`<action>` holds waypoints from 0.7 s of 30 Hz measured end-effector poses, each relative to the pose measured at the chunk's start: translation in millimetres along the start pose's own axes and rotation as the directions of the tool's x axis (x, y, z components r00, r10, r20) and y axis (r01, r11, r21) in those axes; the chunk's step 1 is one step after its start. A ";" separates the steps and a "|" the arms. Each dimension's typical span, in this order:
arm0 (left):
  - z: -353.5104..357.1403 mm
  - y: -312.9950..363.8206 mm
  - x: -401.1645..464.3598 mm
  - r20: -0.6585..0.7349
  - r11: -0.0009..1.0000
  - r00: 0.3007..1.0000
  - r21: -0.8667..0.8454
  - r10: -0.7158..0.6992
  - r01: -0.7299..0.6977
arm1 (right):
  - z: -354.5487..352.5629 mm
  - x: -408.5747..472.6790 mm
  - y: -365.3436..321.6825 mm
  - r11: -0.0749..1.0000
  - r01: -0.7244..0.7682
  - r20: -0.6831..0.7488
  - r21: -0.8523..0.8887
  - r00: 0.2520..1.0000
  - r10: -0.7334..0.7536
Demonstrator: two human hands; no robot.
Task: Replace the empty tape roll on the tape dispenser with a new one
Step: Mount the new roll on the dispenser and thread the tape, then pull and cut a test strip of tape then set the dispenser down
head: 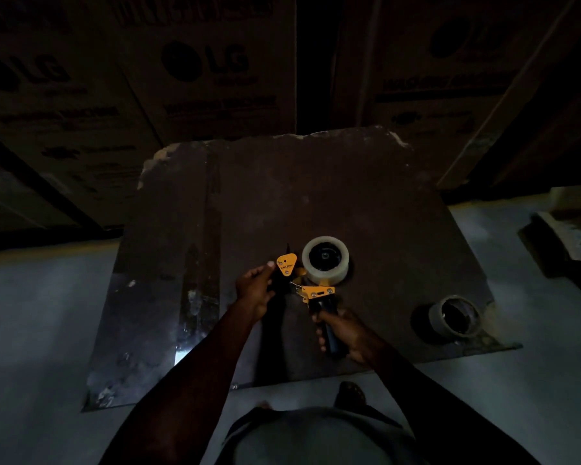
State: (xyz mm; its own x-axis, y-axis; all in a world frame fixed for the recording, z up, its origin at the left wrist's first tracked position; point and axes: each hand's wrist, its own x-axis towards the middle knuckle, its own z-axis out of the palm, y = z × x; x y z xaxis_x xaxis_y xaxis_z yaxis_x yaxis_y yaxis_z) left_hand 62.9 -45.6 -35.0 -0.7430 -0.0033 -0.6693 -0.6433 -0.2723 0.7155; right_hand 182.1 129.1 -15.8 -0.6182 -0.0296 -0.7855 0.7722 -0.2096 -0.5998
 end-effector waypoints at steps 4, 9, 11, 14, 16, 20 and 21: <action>5.8 -1.1 -3.7 -0.072 1.000 0.997 0.026 -0.005 0.007 | -0.1 -5.0 13.7 0.996 0.082 -0.100 -0.044 0.991 -0.086; 21.9 3.5 4.4 -0.058 0.981 0.997 0.189 0.046 -0.035 | -17.0 -7.6 34.8 0.890 0.233 -0.247 -0.391 0.905 -0.346; 28.8 5.6 9.9 -0.013 0.972 0.999 0.231 0.046 -0.042 | -23.3 -6.2 42.3 0.796 0.242 -0.309 -0.554 0.829 -0.467; 35.2 8.0 23.2 0.062 0.936 0.995 0.339 0.079 -0.095 | -32.6 2.9 56.9 0.721 0.212 -0.371 -0.660 0.741 -0.559; 39.0 8.1 31.3 0.120 0.880 0.986 0.447 0.118 -0.160 | -29.6 -4.1 58.7 0.705 0.191 -0.387 -0.683 0.724 -0.571; 48.1 7.5 43.1 0.276 0.656 0.936 0.668 0.218 -0.350 | -16.9 -21.5 56.9 0.633 0.172 -0.404 -0.755 0.638 -0.656; 49.2 7.7 46.8 0.322 0.556 0.920 0.733 0.224 -0.392 | -13.9 -22.6 57.0 0.626 0.170 -0.405 -0.761 0.629 -0.664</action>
State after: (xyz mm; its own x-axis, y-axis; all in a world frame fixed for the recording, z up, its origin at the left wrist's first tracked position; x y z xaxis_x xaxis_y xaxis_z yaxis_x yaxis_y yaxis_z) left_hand 14.1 -0.5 -50.9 -0.8871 0.2457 -0.3907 -0.2018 0.5548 0.8071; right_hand 242.2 131.4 -34.4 -0.8418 0.5164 -0.1574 0.4897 0.6079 -0.6250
